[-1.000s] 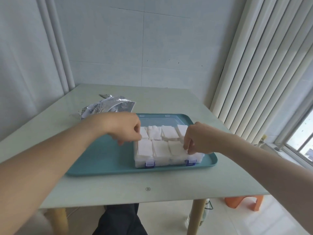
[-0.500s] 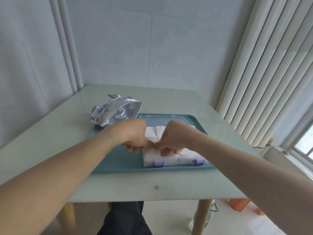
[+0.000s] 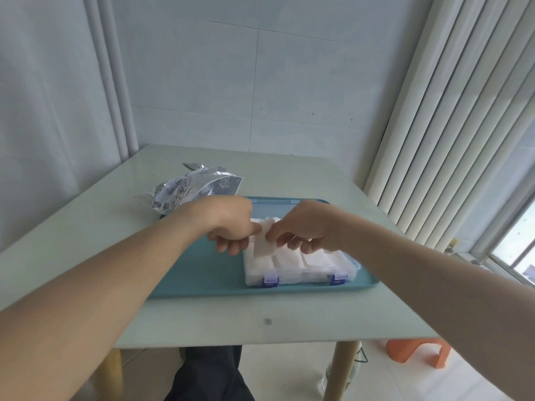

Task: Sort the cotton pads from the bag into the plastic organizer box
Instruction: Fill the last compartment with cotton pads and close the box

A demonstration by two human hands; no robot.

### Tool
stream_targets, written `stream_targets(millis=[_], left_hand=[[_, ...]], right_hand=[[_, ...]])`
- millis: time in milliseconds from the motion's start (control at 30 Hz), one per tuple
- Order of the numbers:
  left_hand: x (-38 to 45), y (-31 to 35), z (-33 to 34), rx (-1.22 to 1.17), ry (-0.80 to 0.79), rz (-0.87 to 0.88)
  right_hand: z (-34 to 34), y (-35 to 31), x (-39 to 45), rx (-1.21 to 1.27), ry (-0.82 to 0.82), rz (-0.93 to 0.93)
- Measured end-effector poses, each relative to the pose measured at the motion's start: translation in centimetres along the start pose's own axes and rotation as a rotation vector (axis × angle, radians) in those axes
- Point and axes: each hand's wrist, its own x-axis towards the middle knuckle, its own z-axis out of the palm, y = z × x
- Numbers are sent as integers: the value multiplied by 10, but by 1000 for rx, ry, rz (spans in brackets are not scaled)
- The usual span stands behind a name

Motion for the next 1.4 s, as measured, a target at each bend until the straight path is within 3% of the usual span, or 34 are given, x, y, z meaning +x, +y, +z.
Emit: stream_targets(millis=[133, 300, 533, 833, 1000, 1200, 1300, 1400], left_hand=[[1, 6, 0, -32, 93, 48], [4, 21, 2, 87, 141, 109], [15, 47, 1, 147, 57, 146], [20, 34, -10, 39, 115, 61], [19, 24, -16, 75, 218, 4], [29, 18, -15, 95, 320, -55], [30, 22, -10, 174, 244, -18], [32, 22, -10, 222, 129, 20]], right_hand=[[-42, 14, -6, 129, -28, 73], [-95, 56, -13, 17, -28, 206], [-86, 72, -11, -319, 73, 174], [-52, 48, 2, -1115, 181, 82], [-49, 52, 2, -1125, 343, 54], [-62, 47, 7, -1021, 270, 68], [-93, 39, 12, -785, 288, -51], [-101, 43, 24, -699, 83, -134]])
